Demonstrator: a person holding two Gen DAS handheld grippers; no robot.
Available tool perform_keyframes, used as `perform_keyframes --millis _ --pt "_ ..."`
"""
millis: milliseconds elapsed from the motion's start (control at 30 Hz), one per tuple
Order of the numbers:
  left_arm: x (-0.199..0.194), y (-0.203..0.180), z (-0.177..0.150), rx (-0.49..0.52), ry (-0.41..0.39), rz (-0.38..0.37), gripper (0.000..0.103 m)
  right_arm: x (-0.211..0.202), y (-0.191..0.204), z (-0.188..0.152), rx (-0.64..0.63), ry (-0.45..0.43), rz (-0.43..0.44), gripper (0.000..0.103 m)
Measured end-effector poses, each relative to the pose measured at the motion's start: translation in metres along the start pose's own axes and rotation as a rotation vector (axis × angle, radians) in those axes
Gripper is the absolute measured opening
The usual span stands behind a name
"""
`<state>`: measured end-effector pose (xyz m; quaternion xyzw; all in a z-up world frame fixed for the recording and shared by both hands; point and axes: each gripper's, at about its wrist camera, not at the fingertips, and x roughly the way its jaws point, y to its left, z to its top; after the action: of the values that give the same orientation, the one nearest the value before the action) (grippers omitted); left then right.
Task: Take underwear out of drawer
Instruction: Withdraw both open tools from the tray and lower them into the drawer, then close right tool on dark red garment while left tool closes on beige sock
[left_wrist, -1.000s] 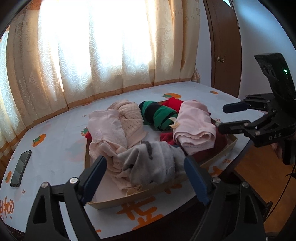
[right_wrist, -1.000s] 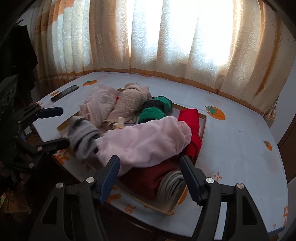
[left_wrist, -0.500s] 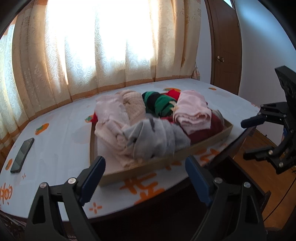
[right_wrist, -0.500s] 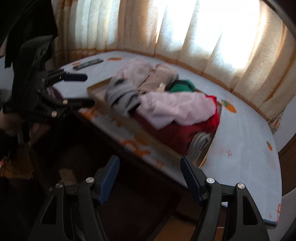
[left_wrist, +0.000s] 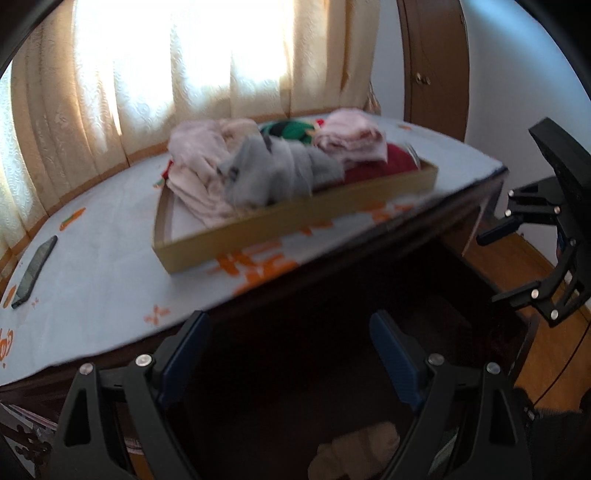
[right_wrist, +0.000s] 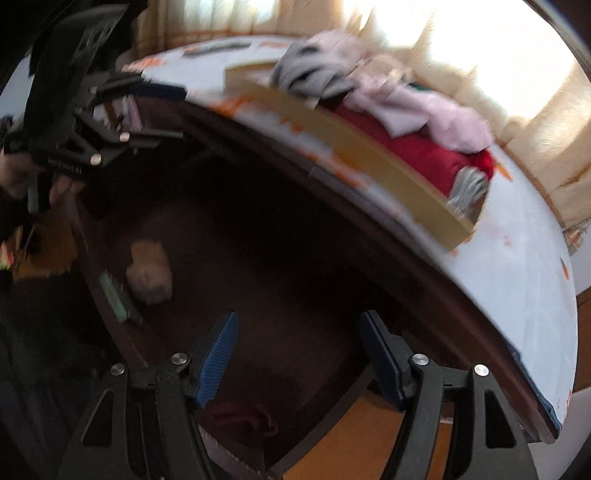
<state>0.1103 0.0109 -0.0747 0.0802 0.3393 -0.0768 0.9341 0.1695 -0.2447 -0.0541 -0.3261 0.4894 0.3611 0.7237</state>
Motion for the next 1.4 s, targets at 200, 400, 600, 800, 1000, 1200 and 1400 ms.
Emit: perform_keyframes --millis 200,400,600,800,1000,1200,1400 --pt "0.01 -0.004 -0.018 0.022 0.083 -0.025 0.09 0.017 0.009 -0.011 -0.084 0.132 0.049 0.07" --pt "0.023 -0.011 -0.031 0.077 0.196 -0.058 0.09 0.043 0.015 -0.016 -0.175 0.299 0.126 0.07" --pt "0.034 -0.019 -0.042 0.134 0.281 -0.08 0.09 0.068 0.015 -0.012 -0.249 0.444 0.192 0.054" --pt "0.035 -0.022 -0.047 0.147 0.294 -0.093 0.09 0.092 0.022 -0.017 -0.285 0.579 0.256 0.054" --pt "0.043 -0.019 -0.052 0.132 0.337 -0.118 0.09 0.117 0.025 -0.017 -0.321 0.674 0.258 0.054" --pt "0.052 -0.017 -0.05 0.139 0.362 -0.132 0.09 0.133 0.034 -0.02 -0.356 0.743 0.287 0.048" --pt "0.051 -0.016 -0.052 0.134 0.362 -0.133 0.09 0.148 0.041 -0.019 -0.38 0.795 0.324 0.04"
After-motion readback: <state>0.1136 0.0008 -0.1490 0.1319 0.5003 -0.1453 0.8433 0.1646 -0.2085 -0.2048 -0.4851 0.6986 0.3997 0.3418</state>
